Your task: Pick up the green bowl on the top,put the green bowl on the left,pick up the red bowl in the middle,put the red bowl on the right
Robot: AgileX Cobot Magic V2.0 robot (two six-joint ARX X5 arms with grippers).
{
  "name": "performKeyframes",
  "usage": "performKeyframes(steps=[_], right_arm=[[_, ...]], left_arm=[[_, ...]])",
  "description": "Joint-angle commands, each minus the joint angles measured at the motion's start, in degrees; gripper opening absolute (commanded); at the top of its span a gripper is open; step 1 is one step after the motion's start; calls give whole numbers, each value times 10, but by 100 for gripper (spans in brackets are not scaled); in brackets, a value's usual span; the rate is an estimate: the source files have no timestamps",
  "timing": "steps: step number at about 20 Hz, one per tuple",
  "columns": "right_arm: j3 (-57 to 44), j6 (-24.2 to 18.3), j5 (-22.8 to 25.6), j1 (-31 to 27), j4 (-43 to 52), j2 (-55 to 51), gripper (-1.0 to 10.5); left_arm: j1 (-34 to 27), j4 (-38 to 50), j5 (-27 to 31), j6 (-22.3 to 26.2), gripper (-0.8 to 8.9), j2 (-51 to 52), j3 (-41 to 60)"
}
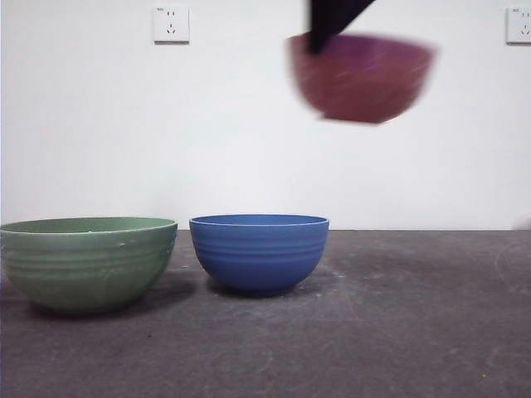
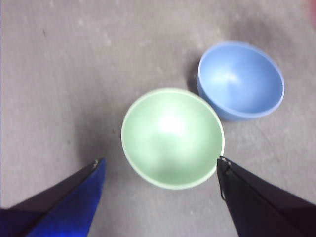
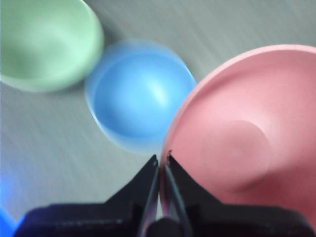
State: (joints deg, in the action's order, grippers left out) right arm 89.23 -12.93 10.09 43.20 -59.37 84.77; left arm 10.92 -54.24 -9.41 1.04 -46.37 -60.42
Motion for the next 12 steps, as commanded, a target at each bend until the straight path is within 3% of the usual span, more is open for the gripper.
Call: performKeyframes(steps=[1,4,8,10,12], right_arm=[[-25,84,30,-19,-46,-22,-13],[-123,116,37,-29,-8,-60,-13],[-248,141,32,-29,121,-62,-13],[-282,142,-13,-29,184,-44,-13],[-296,142,-26,-29,218,-24,-13]], left_arm=[[-1,15,-1,5,377,2,1],[-1,23,0,2,377,2,1],[-1,23,-1,0,377,2,1],[-1,22,-1,0,377,2,1],[-1,19,-1,0,377,2,1]])
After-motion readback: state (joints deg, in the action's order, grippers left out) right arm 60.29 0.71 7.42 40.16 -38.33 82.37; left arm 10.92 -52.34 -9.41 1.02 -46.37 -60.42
